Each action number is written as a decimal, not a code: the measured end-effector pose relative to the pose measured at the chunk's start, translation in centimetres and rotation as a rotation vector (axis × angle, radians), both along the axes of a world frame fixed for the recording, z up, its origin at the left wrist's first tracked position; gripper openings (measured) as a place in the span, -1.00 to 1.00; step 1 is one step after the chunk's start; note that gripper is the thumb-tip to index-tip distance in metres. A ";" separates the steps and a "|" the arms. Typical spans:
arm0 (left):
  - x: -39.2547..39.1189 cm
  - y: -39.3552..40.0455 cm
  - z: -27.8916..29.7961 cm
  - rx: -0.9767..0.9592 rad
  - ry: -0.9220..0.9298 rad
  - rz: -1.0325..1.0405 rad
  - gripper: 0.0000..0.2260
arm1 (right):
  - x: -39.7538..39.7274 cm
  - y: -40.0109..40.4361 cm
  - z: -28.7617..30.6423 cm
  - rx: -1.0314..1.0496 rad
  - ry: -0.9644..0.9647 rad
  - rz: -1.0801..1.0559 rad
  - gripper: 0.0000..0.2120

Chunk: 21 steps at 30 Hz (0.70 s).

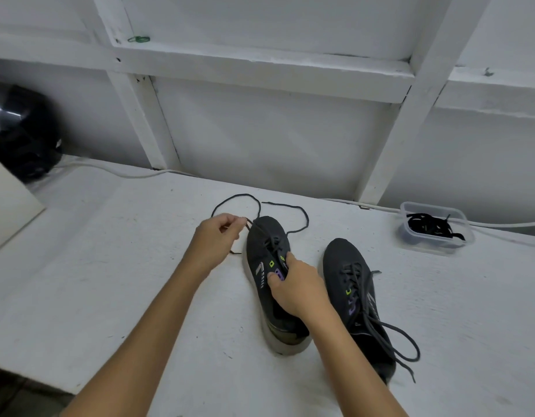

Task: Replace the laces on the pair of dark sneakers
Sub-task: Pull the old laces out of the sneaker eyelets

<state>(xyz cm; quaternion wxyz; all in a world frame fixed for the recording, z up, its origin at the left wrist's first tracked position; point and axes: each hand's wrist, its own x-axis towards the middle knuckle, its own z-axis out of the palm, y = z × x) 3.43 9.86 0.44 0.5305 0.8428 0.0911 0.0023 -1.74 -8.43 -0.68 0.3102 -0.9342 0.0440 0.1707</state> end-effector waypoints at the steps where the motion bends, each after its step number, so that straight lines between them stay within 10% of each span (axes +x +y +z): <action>1: -0.3 0.0 -0.3 0.023 0.048 -0.059 -0.81 | 0.1 0.0 0.0 0.003 0.000 -0.001 -0.60; 8: -2.2 -2.5 -3.9 0.043 -0.090 -0.130 -0.95 | 0.1 0.0 0.0 -0.009 0.002 -0.002 -0.56; 13: 0.1 -0.2 -0.8 -0.291 -0.125 0.376 -0.88 | -0.1 -0.1 0.0 0.014 0.004 -0.008 -0.60; 21: -2.7 -2.1 -3.9 0.019 0.021 -0.164 -0.88 | 0.2 0.1 -0.2 -0.026 -0.014 -0.001 -0.68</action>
